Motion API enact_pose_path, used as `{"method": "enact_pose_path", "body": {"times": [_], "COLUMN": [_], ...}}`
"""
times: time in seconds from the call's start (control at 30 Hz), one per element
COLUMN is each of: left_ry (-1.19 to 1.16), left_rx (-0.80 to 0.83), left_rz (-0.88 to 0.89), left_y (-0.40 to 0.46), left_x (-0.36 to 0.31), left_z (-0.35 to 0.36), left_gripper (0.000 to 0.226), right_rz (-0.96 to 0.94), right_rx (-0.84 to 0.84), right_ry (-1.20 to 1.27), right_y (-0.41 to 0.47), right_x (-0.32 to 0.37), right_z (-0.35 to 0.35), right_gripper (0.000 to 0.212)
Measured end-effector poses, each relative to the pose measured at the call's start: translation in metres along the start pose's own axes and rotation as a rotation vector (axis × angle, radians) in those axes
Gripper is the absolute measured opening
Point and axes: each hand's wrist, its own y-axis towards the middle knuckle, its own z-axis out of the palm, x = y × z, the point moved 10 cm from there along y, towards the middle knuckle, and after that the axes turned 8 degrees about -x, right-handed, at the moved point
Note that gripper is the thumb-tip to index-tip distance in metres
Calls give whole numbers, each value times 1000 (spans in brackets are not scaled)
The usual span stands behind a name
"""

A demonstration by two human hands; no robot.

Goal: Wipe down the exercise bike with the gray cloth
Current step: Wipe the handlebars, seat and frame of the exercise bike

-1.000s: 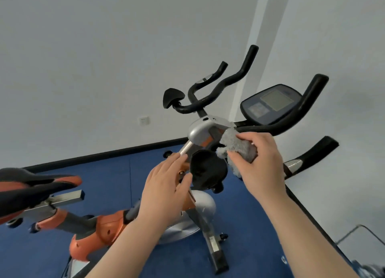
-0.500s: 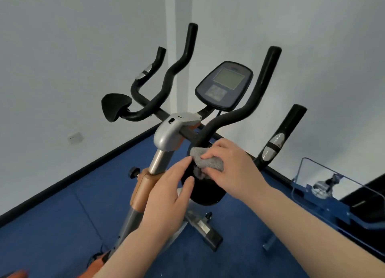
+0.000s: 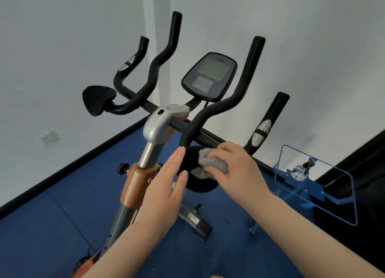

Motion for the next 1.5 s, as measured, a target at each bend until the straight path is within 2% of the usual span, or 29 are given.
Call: {"method": "enact_pose_path", "body": {"times": [0.13,0.2,0.27,0.47,0.57,0.63,0.7,0.83,0.97,1.13,1.27,1.33,1.37,1.43,1.5], "left_ry": [-168,-206,-218,-352,-394,-431,-457,-429,-434,-487,-477,-449,-438,-441,-457], "left_rx": [-3,-73,-124,-258,-258,-223,-202,-212,-195,-129,-107,-127,-141,-177,-171], "left_rz": [-92,-125,-139,-166,-198,-206,-212,-201,-197,-200,-197,-189,-187,-202,-222], "left_y": [-4,-5,-6,-11,-14,-16,-16,-17,-19,-15,-9,-7,-7,-7,-7], "left_x": [5,8,7,5,13,17,19,24,25,22,20,17,16,20,24], "left_z": [-6,-15,-19,-25,-15,-8,-5,-16,-16,-5,-5,-7,-8,-8,-2], "left_gripper": [42,38,34,27,28,28,28,31,28,28,29,27,27,26,26], "right_rz": [74,92,-7,-320,-530,-561,-509,-407,-500,-733,-874,-838,-754,-495,-276], "right_rx": [173,97,-16,28,177,311,358,160,61,77,189,251,248,202,68], "right_ry": [136,225,210,-3,-160,-170,-122,-169,-275,-311,-270,-206,-157,-48,77], "right_y": [-14,2,21,-3,-28,-31,-22,-8,-30,-45,-41,-27,-14,14,31], "right_x": [-7,-2,18,56,58,53,50,57,62,56,45,34,25,-2,-25], "right_z": [-12,-23,-24,32,46,48,43,41,49,43,24,9,-3,-32,-59], "right_gripper": [21,20,21,22,19,21,21,23,21,21,14,9,12,14,15]}}
